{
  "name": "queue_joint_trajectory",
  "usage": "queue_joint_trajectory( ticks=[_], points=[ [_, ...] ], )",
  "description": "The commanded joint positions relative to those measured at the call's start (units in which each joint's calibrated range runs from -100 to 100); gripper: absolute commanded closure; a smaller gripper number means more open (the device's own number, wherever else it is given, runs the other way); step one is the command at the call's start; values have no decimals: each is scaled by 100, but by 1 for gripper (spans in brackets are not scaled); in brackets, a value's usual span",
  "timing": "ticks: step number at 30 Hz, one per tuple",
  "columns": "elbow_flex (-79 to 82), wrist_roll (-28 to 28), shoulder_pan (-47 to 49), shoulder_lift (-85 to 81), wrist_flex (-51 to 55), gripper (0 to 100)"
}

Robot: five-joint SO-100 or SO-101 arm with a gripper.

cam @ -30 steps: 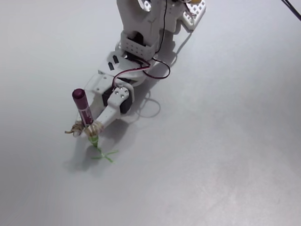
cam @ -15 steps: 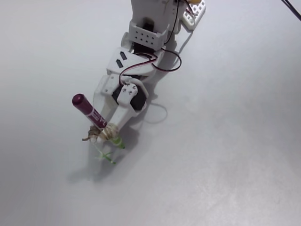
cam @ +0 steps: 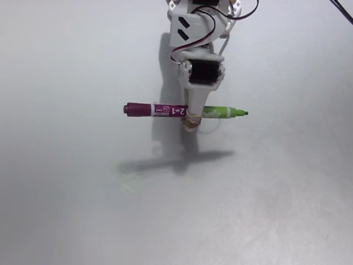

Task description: Draw the capital letter X with the green marker.

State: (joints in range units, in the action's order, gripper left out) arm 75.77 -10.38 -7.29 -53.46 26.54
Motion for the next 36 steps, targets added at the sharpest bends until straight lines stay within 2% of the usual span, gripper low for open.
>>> queue_joint_trajectory(
  ticks=[1,7,18,25,36],
  points=[
    [520,547,135,-800,218,99],
    [1103,1099,430,-1383,276,99],
    [2064,987,468,-2204,390,99],
    [2298,728,353,-2524,979,99],
    [2307,703,230,-2851,1984,99]
  ],
)
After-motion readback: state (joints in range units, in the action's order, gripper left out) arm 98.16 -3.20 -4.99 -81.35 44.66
